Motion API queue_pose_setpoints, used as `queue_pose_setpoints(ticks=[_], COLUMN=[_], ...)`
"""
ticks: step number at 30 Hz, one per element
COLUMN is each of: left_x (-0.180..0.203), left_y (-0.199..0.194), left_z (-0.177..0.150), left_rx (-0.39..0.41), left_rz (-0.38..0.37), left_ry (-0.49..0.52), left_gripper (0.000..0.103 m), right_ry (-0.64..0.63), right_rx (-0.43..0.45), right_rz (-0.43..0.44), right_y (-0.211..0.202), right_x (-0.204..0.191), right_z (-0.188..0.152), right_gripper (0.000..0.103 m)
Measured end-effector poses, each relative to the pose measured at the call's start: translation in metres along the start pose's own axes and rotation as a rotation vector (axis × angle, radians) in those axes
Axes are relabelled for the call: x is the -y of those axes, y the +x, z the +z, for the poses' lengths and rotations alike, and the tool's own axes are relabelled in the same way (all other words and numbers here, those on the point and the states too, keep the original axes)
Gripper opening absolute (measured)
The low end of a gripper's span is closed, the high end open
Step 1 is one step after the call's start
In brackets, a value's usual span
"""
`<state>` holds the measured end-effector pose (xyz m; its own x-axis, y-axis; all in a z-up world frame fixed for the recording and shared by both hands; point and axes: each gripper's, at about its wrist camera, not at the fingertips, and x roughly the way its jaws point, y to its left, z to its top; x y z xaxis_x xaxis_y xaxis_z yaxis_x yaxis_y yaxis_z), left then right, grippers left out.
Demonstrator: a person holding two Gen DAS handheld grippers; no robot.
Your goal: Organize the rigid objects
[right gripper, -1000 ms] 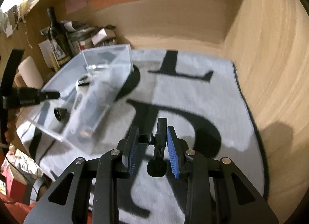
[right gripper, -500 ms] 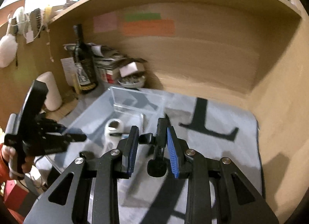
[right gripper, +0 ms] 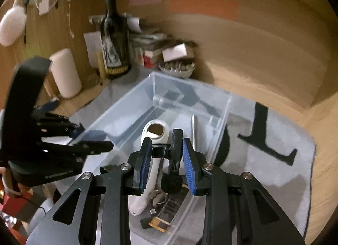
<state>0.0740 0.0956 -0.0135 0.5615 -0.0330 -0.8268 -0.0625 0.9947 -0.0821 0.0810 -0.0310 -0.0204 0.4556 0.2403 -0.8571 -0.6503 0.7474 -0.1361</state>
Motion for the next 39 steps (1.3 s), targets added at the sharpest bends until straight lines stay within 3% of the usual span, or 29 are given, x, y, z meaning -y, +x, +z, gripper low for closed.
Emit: queue_pose_setpoints(ticks=[10, 12, 25, 29, 31, 34, 36, 39], left_x=[-0.001, -0.001, -0.004, -0.001, 0.003, 0.01, 0.015, 0.023], left_y=[0.0, -0.001, -0.011, -0.024, -0.033, -0.046, -0.056, -0.068], left_z=[0.0, -0.001, 0.004, 0.003, 0.002, -0.001, -0.004, -0.012], left_rx=[-0.001, -0.001, 0.013, 0.039, 0.063, 0.105, 0.15, 0.207], left_rz=[-0.008, -0.008, -0.004, 0.001, 0.009, 0.01, 0.021, 0.026], left_ry=[-0.005, -0.006, -0.018, -0.019, -0.005, 0.013, 0.024, 0.043], left_gripper=[0.018, 0.018, 0.018, 0.032, 0.034, 0.04, 0.054, 0.062], right_ry=[0.004, 0.011, 0.038, 0.042, 0.04, 0.038, 0.041, 0.048], right_rx=[-0.076, -0.072, 0.014, 0.037, 0.064, 0.089, 0.104, 0.128], right_rz=[0.006, 0.008, -0.021, -0.023, -0.034, -0.033, -0.036, -0.042], right_y=[0.018, 0.016, -0.018, -0.03, -0.039, -0.05, -0.057, -0.067], right_x=[0.0, 0.001, 0.007, 0.008, 0.008, 0.007, 0.006, 0.005], right_z=[-0.003, -0.002, -0.003, -0.005, -0.008, -0.011, -0.013, -0.019], right_gripper=[0.029, 0.038, 0.062, 0.069, 0.076, 0.077, 0.082, 0.086])
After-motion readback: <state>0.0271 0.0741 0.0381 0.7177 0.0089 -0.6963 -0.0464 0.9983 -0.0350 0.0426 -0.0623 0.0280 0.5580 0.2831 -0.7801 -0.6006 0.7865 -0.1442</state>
